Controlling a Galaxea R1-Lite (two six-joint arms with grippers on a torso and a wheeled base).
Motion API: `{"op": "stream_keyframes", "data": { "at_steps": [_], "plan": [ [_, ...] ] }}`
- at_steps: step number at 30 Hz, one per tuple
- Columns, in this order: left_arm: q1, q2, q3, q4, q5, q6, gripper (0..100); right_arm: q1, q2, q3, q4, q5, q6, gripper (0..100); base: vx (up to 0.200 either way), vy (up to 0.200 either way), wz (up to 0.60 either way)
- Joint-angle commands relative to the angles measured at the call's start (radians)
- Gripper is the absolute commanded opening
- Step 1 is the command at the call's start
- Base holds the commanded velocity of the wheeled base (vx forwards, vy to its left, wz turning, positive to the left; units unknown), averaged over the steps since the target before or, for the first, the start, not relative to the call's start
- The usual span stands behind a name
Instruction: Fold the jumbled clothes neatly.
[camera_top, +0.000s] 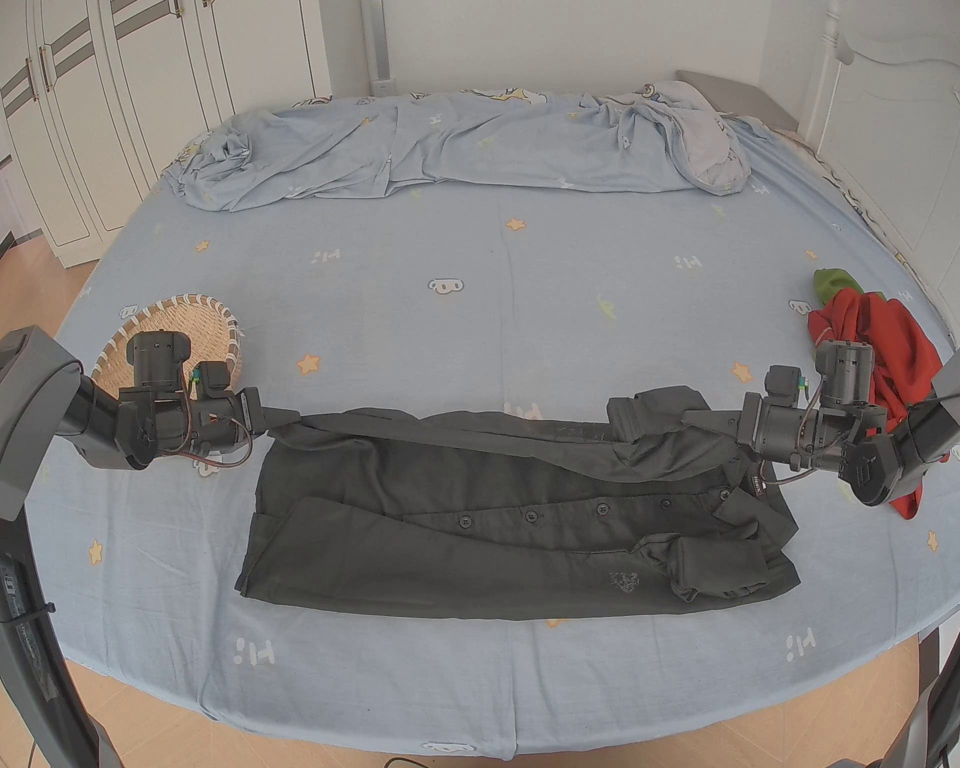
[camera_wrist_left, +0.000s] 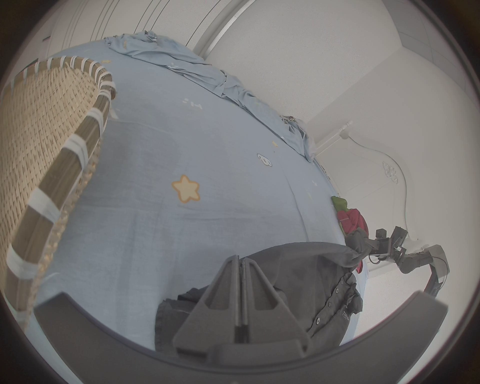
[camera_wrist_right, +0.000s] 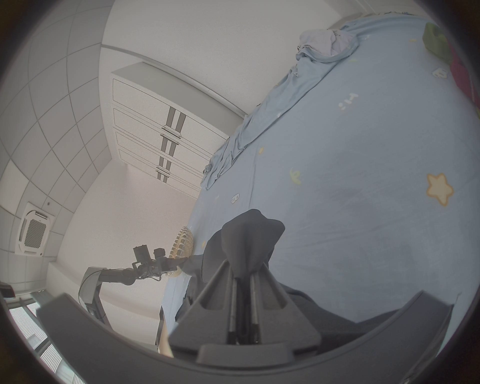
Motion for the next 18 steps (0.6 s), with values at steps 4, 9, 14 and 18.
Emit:
{"op": "stream_keyframes", "data": {
  "at_steps": [4,9,14,18],
  "plan": [
    [0.028,-0.04,0.076,-0.002,-0.054,-0.001,0,-0.028,-0.054,0.118,-0.031,0.002,-0.007,0,0.0,0.0,0.0],
    [0.029,-0.044,0.089,-0.002,-0.06,-0.001,0,-0.031,-0.05,0.139,-0.031,0.008,-0.018,0,0.0,0.0,0.0],
    [0.031,-0.047,0.106,-0.023,-0.061,0.001,0,-0.031,-0.048,0.144,-0.032,0.038,-0.018,0,0.0,0.0,0.0],
    [0.031,-0.049,0.135,-0.056,-0.072,0.001,0,-0.031,-0.051,0.149,-0.032,0.038,-0.018,0,0.0,0.0,0.0]
  ]
}}
